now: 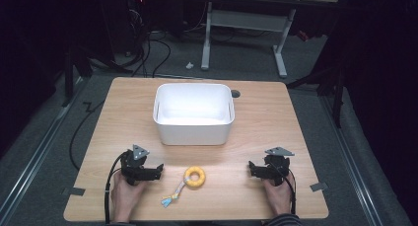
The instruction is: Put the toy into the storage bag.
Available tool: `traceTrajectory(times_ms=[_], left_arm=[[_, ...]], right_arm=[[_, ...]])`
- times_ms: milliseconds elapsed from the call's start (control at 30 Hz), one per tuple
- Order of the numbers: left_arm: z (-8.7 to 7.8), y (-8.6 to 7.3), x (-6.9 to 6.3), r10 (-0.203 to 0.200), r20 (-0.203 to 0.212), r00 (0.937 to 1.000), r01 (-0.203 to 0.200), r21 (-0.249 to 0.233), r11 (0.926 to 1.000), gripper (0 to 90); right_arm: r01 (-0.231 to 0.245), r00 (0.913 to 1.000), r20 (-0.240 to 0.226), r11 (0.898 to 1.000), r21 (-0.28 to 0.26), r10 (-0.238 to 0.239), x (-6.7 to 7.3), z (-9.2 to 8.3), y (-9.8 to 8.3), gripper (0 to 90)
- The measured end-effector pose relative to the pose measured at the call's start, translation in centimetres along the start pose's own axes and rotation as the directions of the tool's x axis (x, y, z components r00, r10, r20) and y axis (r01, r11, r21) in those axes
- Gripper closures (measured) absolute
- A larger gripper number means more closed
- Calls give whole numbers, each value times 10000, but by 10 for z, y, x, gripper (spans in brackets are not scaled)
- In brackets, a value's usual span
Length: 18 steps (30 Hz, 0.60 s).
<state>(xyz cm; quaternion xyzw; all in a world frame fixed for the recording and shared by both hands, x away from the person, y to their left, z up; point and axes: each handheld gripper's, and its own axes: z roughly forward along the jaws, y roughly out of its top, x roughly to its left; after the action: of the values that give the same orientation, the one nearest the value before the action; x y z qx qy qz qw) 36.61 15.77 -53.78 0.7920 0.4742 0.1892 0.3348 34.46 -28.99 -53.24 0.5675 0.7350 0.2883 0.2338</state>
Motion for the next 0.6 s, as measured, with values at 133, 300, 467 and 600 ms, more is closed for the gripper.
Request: traceTrajectory(times_ms=[133,300,467,600], left_arm=[[4,4,-3,-110,-141,9998,110,42,9999,23],[4,4,-3,-89,-125,9999,90,43,10000,32],[3,4,-4,96,0,10000,-96,-227,9997,130],[3,4,-3,111,44,9999,-110,-229,9997,133]], right_arm=[[15,10000,1,10000,-12,-15,0,1,1,59],[29,10000,-33,10000,-22,-29,0,1,1,68],[228,9993,-281,9993,-288,-236,0,-3,-2,187],[216,9994,-274,9994,-279,-224,0,-3,-2,186]])
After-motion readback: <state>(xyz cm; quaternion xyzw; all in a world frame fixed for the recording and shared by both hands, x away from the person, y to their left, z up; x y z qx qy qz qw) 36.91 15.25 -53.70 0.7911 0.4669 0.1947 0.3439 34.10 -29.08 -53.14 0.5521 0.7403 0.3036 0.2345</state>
